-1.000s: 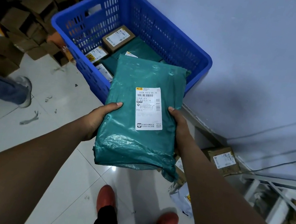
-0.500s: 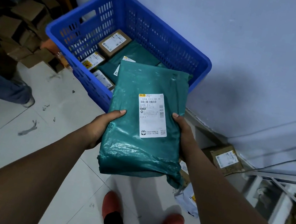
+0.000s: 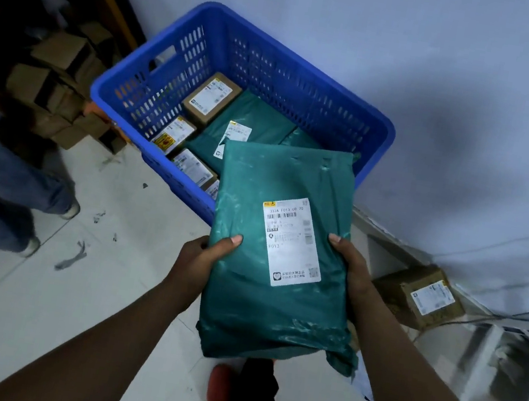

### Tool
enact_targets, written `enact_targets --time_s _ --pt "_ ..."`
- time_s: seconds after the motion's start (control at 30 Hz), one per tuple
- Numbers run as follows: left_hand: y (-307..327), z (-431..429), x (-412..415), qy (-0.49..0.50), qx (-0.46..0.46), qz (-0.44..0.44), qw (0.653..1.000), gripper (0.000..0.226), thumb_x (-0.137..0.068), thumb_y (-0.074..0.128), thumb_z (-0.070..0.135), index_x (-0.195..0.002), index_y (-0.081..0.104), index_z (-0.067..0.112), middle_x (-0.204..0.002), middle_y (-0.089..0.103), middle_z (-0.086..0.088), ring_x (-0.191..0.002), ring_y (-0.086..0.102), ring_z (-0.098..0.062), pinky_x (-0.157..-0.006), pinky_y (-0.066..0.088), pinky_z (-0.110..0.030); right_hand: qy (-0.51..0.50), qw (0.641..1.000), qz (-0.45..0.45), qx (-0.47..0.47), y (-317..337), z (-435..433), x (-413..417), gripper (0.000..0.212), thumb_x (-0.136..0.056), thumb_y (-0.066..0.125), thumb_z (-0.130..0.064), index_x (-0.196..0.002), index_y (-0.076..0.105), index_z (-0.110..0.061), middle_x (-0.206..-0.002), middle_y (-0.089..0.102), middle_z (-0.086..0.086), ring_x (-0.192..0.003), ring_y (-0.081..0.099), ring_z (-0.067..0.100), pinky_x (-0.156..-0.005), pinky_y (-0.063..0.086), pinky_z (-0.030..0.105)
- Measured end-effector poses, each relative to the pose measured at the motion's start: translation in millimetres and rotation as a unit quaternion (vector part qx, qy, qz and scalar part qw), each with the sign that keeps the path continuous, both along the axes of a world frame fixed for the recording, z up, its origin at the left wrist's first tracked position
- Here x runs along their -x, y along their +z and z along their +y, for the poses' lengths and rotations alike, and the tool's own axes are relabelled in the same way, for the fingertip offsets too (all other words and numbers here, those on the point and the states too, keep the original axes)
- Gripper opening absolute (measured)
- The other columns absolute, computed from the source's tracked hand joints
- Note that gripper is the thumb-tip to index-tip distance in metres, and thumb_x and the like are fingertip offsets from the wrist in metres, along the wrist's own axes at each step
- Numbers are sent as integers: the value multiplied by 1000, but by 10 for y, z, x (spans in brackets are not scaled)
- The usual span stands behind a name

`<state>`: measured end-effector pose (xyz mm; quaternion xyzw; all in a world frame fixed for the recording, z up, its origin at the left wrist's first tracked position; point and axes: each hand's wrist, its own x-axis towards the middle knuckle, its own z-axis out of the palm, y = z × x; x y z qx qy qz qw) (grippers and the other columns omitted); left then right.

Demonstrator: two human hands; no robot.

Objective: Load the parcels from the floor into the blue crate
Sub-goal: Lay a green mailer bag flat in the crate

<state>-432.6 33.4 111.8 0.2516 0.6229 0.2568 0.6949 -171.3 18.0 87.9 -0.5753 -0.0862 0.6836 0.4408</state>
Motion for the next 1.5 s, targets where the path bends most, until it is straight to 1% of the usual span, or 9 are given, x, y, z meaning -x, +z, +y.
enact_targets --time_s 0.1,0.23,0.33,0.43,0.57,0.7,0.9,1.1,1.5 --pt "32 28 -27 12 -33 45 998 32 -87 77 30 -107 75 5 -102 79 -9 -96 76 -28 -83 60 -38 -8 1000 -14 -18 -43 51 -29 82 -58 83 -39 -125 64 5 -122 67 29 -115 61 51 -104 47 58" --pt "117 267 54 -28 -68 66 995 28 -86 72 25 -107 73 6 -102 80 -6 -92 76 -22 -72 60 -26 -23 997 -25 -65 25 93 24 71 -57 78 -37 -117 67 0 -112 74 19 -102 71 38 -87 57 41" --pt "221 683 174 -67 -106 59 990 49 -71 85 40 -106 73 8 -102 80 -5 -93 76 -22 -72 61 -26 -58 991 -47 -113 84 296 118 64 -65 76 -37 -119 68 -4 -116 74 14 -107 70 35 -92 55 43" --pt "275 1233 289 -99 -126 68 985 89 -42 89 67 -107 73 7 -101 80 -4 -90 77 -19 -69 60 -24 -73 990 -57 -104 119 631 256 58 -71 76 -38 -119 70 -6 -119 73 13 -111 69 34 -99 52 46" --pt "123 2076 407 -126 -93 69 985 86 -46 88 62 -111 73 9 -107 79 -3 -99 75 -21 -77 59 -29 -100 993 -35 -61 73 1277 439 64 -69 77 -43 -119 71 -5 -118 73 14 -109 70 32 -95 53 43" --pt "-155 2877 407 -149 -61 58 985 109 -30 92 67 -116 71 3 -109 78 -10 -100 75 -29 -89 56 -38 -172 985 -19 -31 -271 1792 640 58 -76 78 -40 -120 71 -2 -120 71 19 -112 68 37 -104 48 57" --pt "-791 3508 276 -223 -15 93 970 106 -38 93 63 -126 68 10 -112 77 -8 -99 76 -27 -88 58 -39 -240 970 21 15 -982 2105 799 59 -75 76 -38 -123 69 -4 -121 71 19 -112 67 38 -103 49 57" --pt "-1447 3448 -191 -292 53 45 954 74 -65 87 54 -128 68 18 -118 76 -3 -107 73 -25 -103 53 -44 -285 954 19 90 -1476 2001 421 58 -64 82 -42 -113 75 -12 -119 72 18 -114 65 42 -102 49 59" --pt "-1785 3317 -351 -246 76 18 966 61 -75 84 44 -130 65 25 -116 76 -1 -105 74 -25 -99 55 -49 -314 933 -15 173 -1534 1982 357 50 -66 75 -39 -111 76 -17 -108 77 9 -105 70 36 -98 52 58"
